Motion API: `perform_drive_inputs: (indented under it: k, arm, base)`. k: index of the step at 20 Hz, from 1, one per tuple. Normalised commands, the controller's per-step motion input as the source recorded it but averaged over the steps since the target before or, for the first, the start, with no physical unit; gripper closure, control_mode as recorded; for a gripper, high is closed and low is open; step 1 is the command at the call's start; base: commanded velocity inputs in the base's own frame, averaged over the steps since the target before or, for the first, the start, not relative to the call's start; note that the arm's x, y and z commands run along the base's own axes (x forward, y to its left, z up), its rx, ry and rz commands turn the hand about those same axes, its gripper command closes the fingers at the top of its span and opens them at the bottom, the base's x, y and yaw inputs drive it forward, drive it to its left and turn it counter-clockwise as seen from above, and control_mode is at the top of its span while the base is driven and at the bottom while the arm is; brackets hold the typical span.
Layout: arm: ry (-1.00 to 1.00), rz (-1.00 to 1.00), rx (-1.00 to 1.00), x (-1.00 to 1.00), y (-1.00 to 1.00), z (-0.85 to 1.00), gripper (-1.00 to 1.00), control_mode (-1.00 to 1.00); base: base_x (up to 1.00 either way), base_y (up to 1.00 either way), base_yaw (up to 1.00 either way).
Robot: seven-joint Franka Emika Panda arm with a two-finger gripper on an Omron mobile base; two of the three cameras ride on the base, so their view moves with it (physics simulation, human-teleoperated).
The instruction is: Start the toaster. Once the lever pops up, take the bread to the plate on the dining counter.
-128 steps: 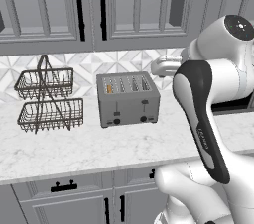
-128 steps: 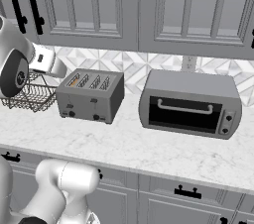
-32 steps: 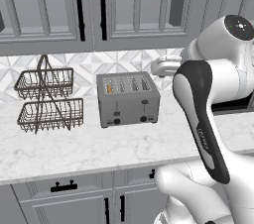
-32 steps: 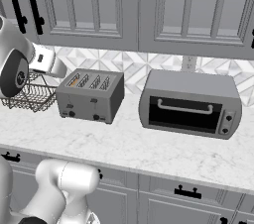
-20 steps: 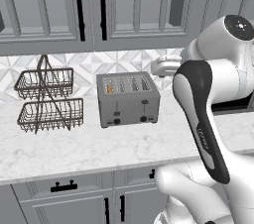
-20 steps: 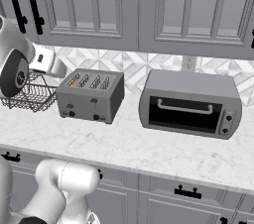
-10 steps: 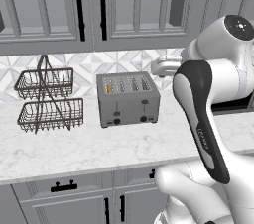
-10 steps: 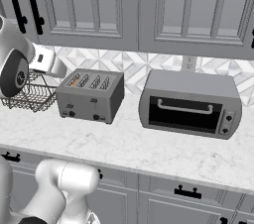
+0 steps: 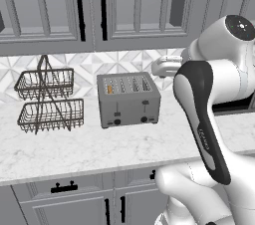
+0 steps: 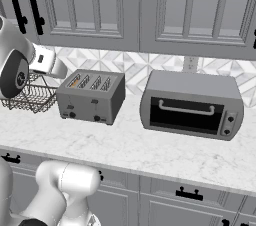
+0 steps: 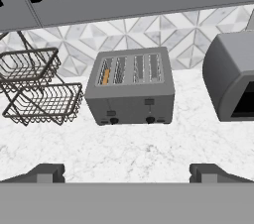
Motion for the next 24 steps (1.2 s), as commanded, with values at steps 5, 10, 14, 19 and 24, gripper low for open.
perform_drive_inputs:
  k: [5,10,14,19,24]
  arm:
    - [0.00,0.00,0.00,0.00,0.00,0.00,-1.00,-1.00]
    - [0.00,0.00,0.00,0.00,0.00,0.00,-1.00,-1.00]
    - [0.00,0.00,0.00,0.00,0.00,0.00,-1.00,-1.00]
    - [0.00,0.00,0.00,0.00,0.00,0.00,-1.00,-1.00]
    - [0.00,0.00,0.00,0.00,0.00,0.00,-1.00,-1.00]
  base:
    - [0.00,0.00,0.00]
    - [0.00,0.00,0.00]
    - [0.00,0.00,0.00]
    - [0.00,0.00,0.00]
    - [0.00,0.00,0.00]
